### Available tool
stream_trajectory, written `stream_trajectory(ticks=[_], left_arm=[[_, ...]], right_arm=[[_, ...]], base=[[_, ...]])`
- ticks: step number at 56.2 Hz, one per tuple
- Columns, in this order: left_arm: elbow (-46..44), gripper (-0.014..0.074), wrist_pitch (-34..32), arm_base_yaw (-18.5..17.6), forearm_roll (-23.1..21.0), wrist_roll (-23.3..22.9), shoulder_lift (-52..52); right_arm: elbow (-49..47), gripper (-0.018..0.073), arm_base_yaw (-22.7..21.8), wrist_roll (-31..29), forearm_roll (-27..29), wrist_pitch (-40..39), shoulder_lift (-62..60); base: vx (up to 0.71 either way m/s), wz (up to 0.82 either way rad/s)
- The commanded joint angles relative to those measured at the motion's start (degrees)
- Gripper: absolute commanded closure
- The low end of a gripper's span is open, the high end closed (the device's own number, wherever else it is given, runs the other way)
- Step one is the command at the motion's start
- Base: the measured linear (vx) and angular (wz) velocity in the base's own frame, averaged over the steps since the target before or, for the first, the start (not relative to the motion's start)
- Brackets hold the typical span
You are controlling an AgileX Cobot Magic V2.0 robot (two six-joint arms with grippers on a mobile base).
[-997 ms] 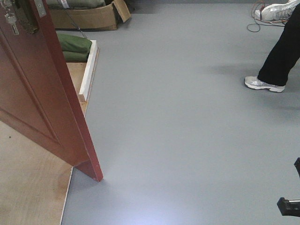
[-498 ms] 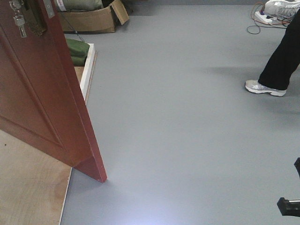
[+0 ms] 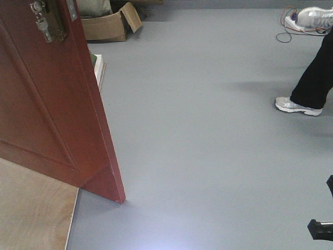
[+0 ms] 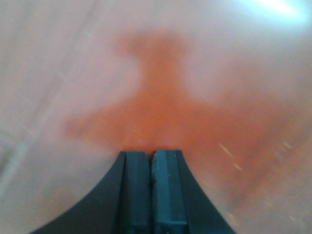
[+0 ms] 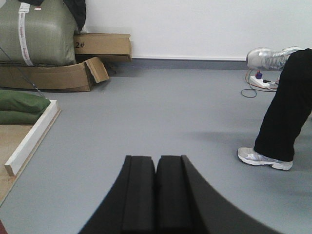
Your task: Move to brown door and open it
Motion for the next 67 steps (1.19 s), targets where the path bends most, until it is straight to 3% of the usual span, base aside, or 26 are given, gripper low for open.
stream_trajectory(ticks=[1,67], left_arm=[[-1.82,0.0600,-1.31,-0.51,-2.36,0.18,-2.48],[-1.82,0.0600,-1.31,-0.51,-2.36,0.18,-2.48]], right_arm=[[0.22,0.0559,-0.10,-0.32,-0.38,-4.71,-0.72],[0.22,0.0559,-0.10,-0.32,-0.38,-4.71,-0.72]], base=[[0.17,-0.01],[0.17,-0.05]])
